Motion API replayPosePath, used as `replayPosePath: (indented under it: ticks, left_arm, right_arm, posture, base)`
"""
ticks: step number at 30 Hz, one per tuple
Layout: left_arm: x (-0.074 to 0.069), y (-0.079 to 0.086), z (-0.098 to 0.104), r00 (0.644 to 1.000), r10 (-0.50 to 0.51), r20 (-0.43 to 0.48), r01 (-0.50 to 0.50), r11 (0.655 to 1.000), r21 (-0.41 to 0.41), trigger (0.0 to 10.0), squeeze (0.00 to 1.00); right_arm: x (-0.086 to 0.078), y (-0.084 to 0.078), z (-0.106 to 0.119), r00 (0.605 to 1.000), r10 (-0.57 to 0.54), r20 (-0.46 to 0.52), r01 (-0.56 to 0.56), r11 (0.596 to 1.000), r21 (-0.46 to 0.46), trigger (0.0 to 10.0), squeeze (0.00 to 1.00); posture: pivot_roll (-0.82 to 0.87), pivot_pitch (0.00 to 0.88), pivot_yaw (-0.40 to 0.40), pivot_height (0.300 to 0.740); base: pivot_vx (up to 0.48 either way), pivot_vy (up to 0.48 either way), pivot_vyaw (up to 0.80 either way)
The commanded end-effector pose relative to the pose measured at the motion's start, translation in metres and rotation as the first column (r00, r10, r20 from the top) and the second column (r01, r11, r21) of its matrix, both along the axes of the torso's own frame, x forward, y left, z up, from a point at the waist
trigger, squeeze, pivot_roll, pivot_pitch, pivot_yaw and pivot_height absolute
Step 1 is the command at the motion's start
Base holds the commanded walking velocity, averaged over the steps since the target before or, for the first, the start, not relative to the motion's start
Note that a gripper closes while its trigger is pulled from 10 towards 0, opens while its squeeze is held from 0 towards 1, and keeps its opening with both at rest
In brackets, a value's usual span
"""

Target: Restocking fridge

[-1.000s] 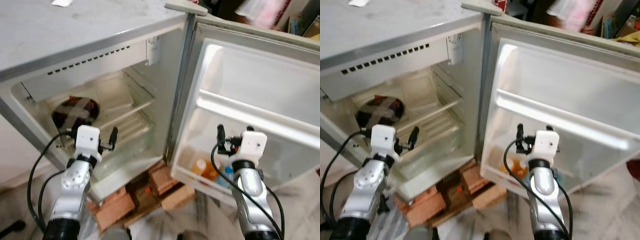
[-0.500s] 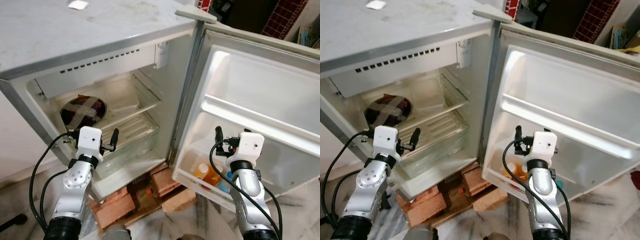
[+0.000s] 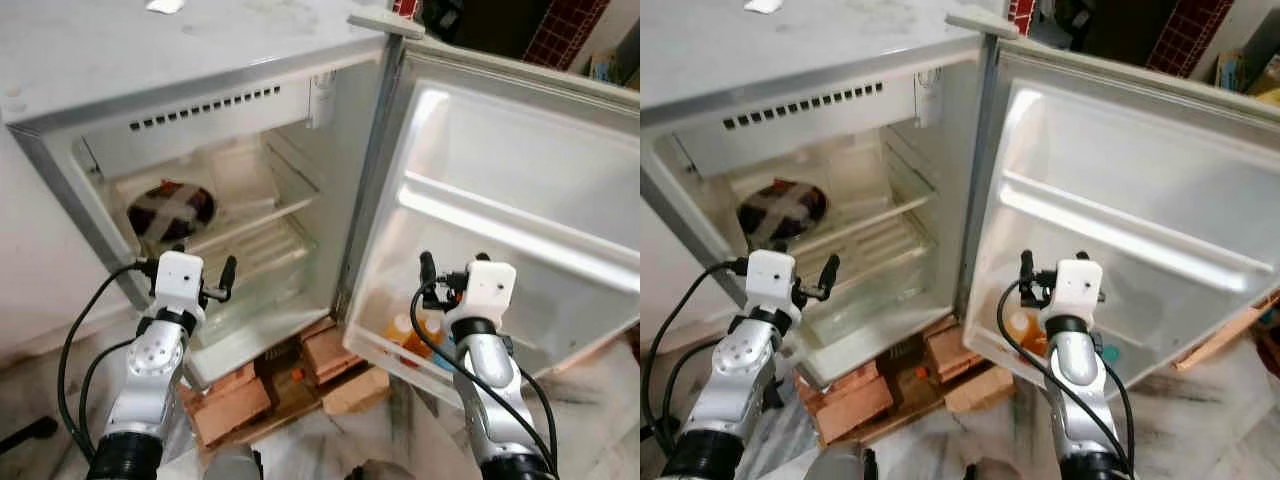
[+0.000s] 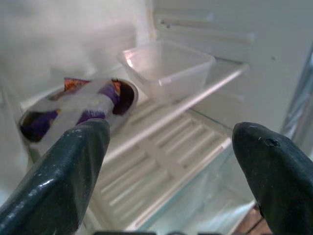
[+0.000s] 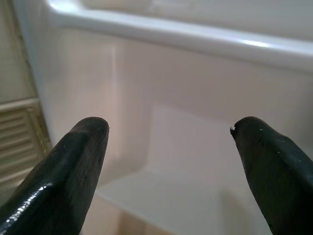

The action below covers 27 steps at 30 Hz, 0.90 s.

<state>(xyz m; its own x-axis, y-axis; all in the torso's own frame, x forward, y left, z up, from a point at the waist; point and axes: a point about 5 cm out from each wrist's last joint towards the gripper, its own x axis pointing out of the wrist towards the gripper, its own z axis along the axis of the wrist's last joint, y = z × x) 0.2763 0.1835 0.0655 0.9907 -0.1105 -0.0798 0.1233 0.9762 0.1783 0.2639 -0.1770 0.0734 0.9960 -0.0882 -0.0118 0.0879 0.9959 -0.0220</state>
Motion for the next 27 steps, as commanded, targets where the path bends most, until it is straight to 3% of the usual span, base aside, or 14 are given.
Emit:
replayPosePath:
  ticks: [1, 11, 23, 27]
  left_arm:
    - [-0.001, -0.001, -0.002, 1.000, -0.008, -0.008, 0.008, 1.000, 0.007, 10.0, 0.00]
    - [0.001, -0.001, -0.001, 1.000, -0.013, -0.005, 0.013, 1.000, 0.016, 10.0, 0.00]
    - [-0.004, -0.004, 0.003, 0.998, -0.058, 0.014, 0.057, 0.998, 0.025, 10.0, 0.00]
    - [-0.002, -0.007, 0.003, 0.997, -0.075, 0.021, 0.075, 0.997, 0.004, 10.0, 0.00]
  right_arm:
    - [0.001, -0.002, -0.003, 1.000, -0.012, -0.018, 0.012, 1.000, 0.000, 10.0, 0.00]
    - [0.004, -0.008, 0.001, 0.999, -0.049, -0.008, 0.049, 0.999, -0.004, 10.0, 0.00]
    - [0.003, -0.005, 0.007, 0.999, -0.043, 0.013, 0.043, 0.999, -0.004, 10.0, 0.00]
    - [0.005, -0.003, 0.009, 1.000, -0.025, 0.017, 0.025, 1.000, -0.012, 10.0, 0.00]
  posture:
    - [0.02, 0.000, -0.049, 0.740]
    - [0.02, 0.000, -0.044, 0.740]
    - [0.02, 0.000, -0.044, 0.740]
    - [0.02, 0.000, -0.061, 0.740]
  base:
    - [-0.262, 0.000, 0.00]
    - [-0.256, 0.000, 0.00]
    - [0.000, 0.000, 0.00]
    - [0.000, -0.335, 0.00]
